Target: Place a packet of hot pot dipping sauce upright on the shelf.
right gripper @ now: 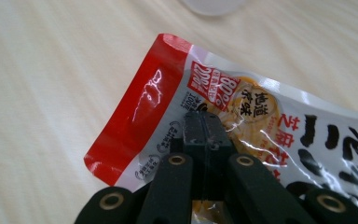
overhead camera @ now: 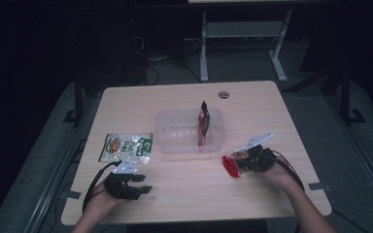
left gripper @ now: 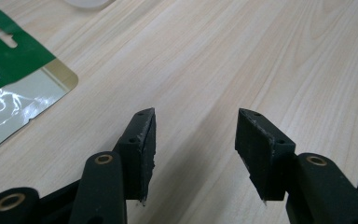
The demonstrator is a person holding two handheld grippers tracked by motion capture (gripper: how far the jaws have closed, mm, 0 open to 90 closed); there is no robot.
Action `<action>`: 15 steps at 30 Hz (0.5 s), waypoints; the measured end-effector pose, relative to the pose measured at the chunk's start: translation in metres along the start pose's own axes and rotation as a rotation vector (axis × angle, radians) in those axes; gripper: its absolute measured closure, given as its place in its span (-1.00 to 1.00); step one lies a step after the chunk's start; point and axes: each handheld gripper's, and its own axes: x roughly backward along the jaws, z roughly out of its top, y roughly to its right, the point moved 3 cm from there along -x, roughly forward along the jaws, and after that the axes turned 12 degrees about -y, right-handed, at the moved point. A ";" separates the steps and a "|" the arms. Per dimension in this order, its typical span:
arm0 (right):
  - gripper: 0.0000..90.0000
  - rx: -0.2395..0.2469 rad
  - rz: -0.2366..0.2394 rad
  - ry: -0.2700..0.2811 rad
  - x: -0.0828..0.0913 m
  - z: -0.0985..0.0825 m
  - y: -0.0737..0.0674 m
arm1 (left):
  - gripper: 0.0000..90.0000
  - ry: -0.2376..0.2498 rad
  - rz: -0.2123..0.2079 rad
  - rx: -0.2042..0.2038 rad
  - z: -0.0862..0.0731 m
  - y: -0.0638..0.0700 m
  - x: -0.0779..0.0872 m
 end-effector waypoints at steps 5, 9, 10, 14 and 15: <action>1.00 0.049 0.030 -0.010 -0.005 0.008 -0.019 | 0.05 -0.001 -0.014 -0.018 0.004 0.006 -0.001; 1.00 0.085 0.058 -0.006 -0.009 0.015 -0.032 | 0.04 0.022 -0.024 -0.038 0.013 0.011 0.000; 1.00 0.089 0.065 -0.010 -0.010 0.016 -0.035 | 0.04 0.028 -0.031 -0.035 0.015 0.012 0.000; 1.00 0.120 0.085 -0.009 -0.014 0.024 -0.046 | 0.03 0.041 -0.046 -0.052 0.024 0.015 -0.002; 1.00 0.120 0.085 -0.009 -0.014 0.024 -0.046 | 0.03 0.041 -0.046 -0.052 0.024 0.015 -0.002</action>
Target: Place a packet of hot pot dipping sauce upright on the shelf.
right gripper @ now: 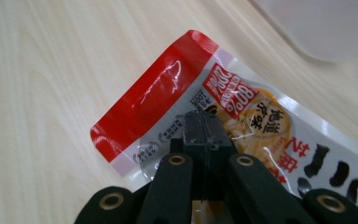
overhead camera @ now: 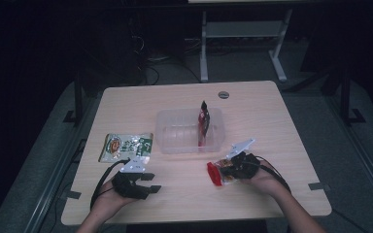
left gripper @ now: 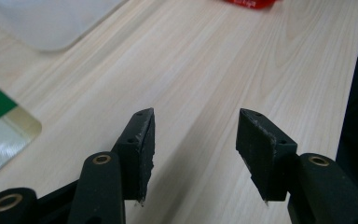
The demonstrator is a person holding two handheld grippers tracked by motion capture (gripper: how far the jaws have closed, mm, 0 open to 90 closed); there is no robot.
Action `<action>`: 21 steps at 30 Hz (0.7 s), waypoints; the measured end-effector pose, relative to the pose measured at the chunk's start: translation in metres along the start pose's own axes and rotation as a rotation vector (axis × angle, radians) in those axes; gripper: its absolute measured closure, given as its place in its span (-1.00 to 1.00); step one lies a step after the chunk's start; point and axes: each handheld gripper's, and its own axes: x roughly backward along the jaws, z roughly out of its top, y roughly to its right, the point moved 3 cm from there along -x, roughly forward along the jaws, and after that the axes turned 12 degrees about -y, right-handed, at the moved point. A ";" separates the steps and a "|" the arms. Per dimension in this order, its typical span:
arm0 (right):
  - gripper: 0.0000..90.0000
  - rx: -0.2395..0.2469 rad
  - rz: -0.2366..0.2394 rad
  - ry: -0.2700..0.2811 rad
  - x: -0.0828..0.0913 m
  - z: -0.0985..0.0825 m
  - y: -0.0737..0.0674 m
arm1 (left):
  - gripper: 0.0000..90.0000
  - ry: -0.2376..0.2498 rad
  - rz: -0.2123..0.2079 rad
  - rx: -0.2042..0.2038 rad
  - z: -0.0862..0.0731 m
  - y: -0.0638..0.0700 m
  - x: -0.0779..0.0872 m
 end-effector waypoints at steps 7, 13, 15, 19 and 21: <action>1.00 0.094 0.029 -0.005 -0.011 0.018 -0.022 | 0.03 0.035 -0.015 -0.038 0.021 0.005 -0.009; 1.00 0.159 0.031 -0.001 -0.016 0.028 -0.033 | 0.06 0.031 -0.021 -0.067 0.032 0.009 -0.015; 1.00 0.154 0.041 0.026 -0.010 0.027 -0.034 | 0.10 0.027 -0.034 -0.073 0.038 0.012 -0.016; 1.00 0.086 0.029 0.069 0.011 0.020 -0.032 | 0.43 0.037 -0.056 -0.059 0.045 0.015 -0.017; 0.99 0.048 0.024 0.093 0.021 0.014 -0.028 | 0.61 0.032 -0.060 -0.069 0.050 0.016 -0.017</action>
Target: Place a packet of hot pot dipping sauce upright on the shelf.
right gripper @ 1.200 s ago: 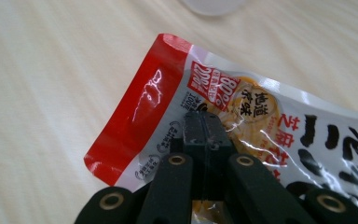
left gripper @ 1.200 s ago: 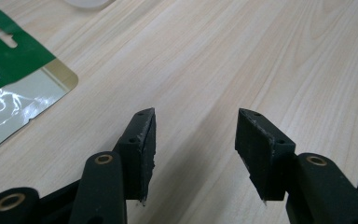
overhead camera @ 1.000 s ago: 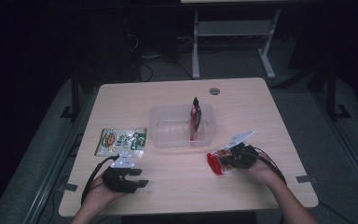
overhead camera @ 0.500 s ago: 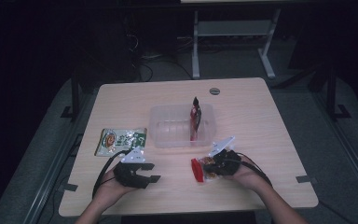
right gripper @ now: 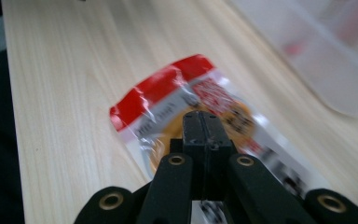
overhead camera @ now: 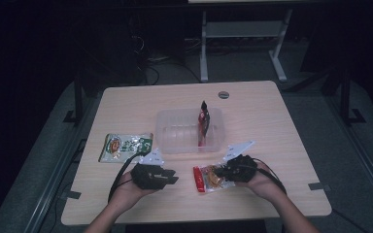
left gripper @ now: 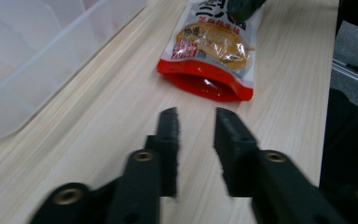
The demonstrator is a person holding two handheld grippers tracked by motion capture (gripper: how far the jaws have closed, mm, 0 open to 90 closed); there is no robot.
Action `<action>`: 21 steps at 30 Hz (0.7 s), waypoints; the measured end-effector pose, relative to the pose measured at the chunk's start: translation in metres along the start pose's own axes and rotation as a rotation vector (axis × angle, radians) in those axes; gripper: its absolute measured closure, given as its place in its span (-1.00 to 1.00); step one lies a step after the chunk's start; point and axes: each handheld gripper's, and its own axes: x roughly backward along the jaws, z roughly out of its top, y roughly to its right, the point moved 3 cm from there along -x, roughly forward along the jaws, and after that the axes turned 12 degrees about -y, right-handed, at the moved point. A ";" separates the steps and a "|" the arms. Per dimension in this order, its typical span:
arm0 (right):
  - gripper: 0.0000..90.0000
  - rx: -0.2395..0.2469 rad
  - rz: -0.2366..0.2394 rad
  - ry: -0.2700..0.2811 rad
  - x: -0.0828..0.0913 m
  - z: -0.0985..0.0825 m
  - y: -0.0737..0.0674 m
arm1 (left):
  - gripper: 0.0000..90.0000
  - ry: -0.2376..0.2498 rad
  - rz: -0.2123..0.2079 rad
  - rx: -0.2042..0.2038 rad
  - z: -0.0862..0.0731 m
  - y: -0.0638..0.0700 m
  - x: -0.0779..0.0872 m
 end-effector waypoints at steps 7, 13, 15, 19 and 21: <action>0.62 -0.110 -0.031 0.059 0.030 -0.023 0.014 | 0.99 -0.009 -0.024 -0.037 0.020 0.004 -0.007; 0.18 -0.202 -0.054 0.076 0.047 -0.051 0.023 | 0.99 -0.021 -0.042 -0.077 0.044 0.011 -0.025; 0.03 -0.224 -0.058 0.062 0.047 -0.063 0.027 | 0.99 -0.022 -0.046 -0.087 0.053 0.012 -0.033; -0.11 -0.244 -0.064 0.070 0.049 -0.064 0.030 | 0.99 -0.037 -0.053 -0.100 0.065 0.012 -0.048; -0.16 -0.251 -0.068 0.078 0.049 -0.065 0.031 | 0.99 -0.046 -0.056 -0.105 0.070 0.013 -0.056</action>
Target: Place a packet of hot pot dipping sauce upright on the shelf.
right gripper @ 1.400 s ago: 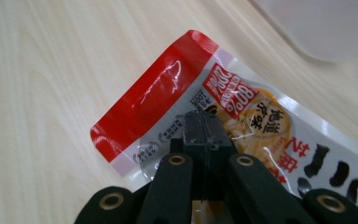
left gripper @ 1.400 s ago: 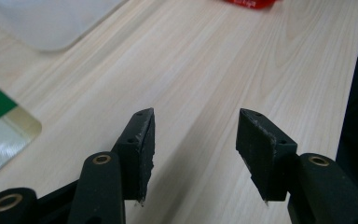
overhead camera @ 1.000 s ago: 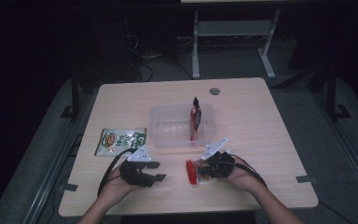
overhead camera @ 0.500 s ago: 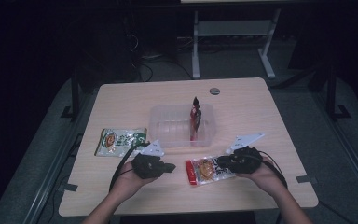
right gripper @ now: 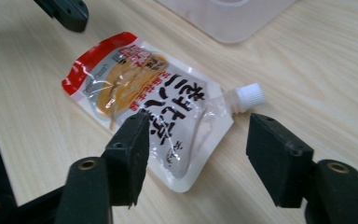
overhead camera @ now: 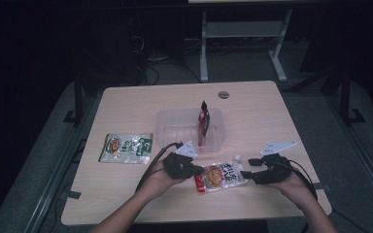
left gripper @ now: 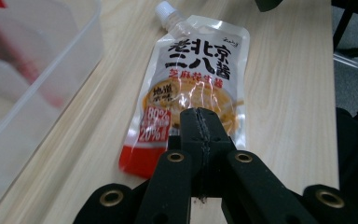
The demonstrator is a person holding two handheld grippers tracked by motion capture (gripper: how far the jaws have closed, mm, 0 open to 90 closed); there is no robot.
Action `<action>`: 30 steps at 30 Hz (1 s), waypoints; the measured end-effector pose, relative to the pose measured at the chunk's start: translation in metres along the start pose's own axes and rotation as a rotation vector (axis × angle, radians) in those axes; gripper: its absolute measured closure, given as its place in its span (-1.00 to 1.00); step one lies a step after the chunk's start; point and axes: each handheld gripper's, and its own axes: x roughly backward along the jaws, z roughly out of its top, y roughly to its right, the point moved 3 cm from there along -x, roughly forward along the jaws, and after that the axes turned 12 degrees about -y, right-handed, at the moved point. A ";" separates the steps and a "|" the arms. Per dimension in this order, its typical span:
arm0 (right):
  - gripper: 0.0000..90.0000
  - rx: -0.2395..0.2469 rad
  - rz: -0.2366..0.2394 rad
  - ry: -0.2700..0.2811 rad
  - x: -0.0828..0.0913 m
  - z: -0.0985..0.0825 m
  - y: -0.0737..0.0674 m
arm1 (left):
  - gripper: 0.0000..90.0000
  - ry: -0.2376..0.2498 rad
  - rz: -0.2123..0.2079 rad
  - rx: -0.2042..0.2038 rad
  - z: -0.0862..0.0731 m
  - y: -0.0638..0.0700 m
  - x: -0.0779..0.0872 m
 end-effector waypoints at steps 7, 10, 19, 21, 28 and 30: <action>-0.31 -0.017 0.010 -0.010 -0.002 -0.007 0.003 | 0.99 -0.035 -0.016 -0.028 0.018 0.000 -0.026; -0.32 -0.014 0.011 -0.009 -0.002 -0.008 0.003 | 0.99 -0.046 -0.021 -0.035 0.022 0.000 -0.033; -0.38 -0.014 0.031 -0.028 -0.008 -0.008 0.003 | 0.99 -0.126 -0.020 -0.065 0.024 -0.002 -0.055; -0.39 -0.022 0.038 -0.038 -0.010 -0.008 0.002 | 0.99 -0.133 -0.025 -0.061 0.025 -0.003 -0.057; -0.41 -0.020 0.050 -0.063 -0.018 -0.008 0.002 | 0.99 -0.162 -0.044 -0.051 0.028 -0.005 -0.060; -0.40 -0.031 0.072 -0.073 -0.022 -0.007 0.003 | 1.00 -0.166 -0.028 -0.058 0.028 -0.002 -0.060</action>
